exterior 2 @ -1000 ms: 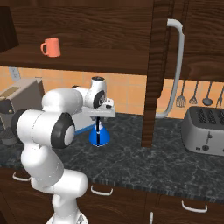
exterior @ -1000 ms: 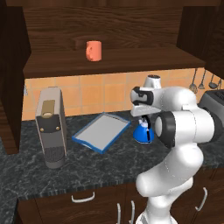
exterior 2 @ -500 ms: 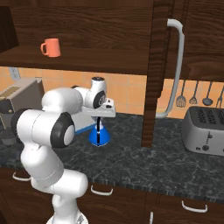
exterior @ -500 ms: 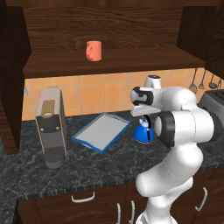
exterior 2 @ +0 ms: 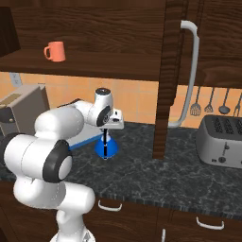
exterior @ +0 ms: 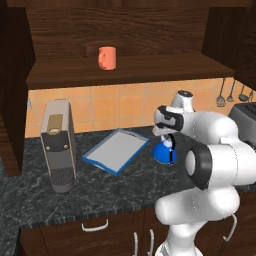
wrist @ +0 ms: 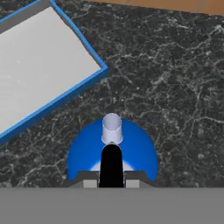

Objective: Pick the kettle from the counter and place it on the tray. Then pick the mug from the cabinet and place it on the tray. Then close the cabinet doors.

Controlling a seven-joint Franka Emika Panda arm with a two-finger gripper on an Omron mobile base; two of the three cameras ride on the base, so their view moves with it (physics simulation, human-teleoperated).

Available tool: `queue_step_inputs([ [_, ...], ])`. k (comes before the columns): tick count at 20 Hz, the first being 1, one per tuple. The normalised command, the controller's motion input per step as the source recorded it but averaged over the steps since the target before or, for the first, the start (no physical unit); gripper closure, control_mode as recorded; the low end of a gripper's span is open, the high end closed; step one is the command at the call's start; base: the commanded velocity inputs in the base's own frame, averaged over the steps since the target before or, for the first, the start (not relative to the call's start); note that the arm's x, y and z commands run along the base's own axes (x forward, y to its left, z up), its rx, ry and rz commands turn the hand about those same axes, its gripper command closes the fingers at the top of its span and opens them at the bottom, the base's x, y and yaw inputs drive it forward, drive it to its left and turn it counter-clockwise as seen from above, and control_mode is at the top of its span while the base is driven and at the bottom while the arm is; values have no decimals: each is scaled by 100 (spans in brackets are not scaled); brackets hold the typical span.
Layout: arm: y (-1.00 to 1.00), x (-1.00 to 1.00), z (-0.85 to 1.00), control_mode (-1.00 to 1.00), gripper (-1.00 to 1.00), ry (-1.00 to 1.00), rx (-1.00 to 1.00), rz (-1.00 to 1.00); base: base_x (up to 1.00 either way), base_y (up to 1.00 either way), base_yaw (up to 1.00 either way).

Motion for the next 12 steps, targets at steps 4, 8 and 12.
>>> queue_step_inputs([
  [4,15,-31,26,-100,100,-17,0,0,0,0,0],
  [8,31,-4,57,-100,100,-1,0,0,0,0,0],
  [12,29,0,69,-100,100,1,-4,0,0,0,0],
])
